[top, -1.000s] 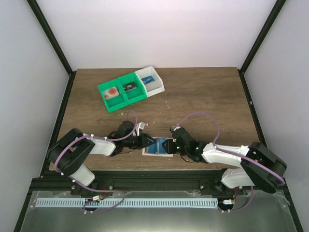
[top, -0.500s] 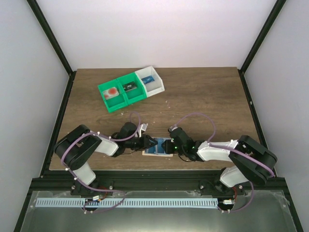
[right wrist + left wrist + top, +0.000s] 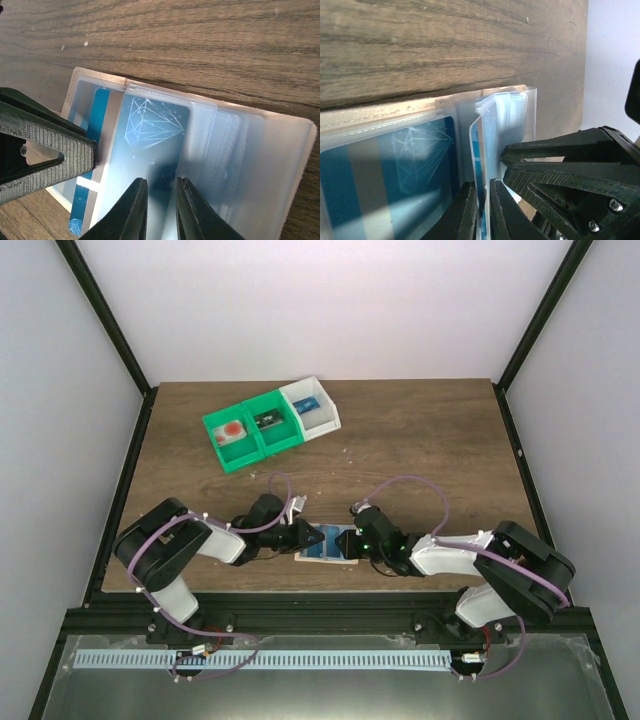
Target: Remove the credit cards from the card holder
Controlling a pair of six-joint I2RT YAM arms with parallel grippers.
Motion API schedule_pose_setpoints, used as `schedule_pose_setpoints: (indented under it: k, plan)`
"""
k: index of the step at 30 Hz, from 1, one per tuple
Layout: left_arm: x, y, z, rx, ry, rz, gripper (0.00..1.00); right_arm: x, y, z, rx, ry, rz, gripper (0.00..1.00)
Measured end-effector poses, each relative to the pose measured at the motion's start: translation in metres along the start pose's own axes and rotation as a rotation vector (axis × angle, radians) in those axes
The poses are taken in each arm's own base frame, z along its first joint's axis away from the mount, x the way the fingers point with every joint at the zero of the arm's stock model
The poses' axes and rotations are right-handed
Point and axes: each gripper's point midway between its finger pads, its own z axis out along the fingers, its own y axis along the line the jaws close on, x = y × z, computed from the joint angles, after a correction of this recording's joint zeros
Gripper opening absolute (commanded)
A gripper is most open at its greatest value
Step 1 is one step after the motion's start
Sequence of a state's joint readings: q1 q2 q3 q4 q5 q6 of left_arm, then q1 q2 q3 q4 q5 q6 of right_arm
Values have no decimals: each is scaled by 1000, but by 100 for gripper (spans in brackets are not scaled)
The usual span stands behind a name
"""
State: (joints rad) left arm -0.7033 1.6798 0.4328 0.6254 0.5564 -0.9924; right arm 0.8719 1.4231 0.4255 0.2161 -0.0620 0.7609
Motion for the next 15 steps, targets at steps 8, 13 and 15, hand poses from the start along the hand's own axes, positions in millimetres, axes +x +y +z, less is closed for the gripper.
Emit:
schedule_pose_setpoints:
  k: [8,13,15]
  plan:
    - [0,-2,-1,6,-2,5,0,0,0,0,-7,-7,0,18]
    - [0,-2,-2,5,-2,5,0,0,-1,0,-10,-12,-1,18]
    - [1,-1,-3,4,-2,4,0,1,-1,-1,-12,-14,0,17]
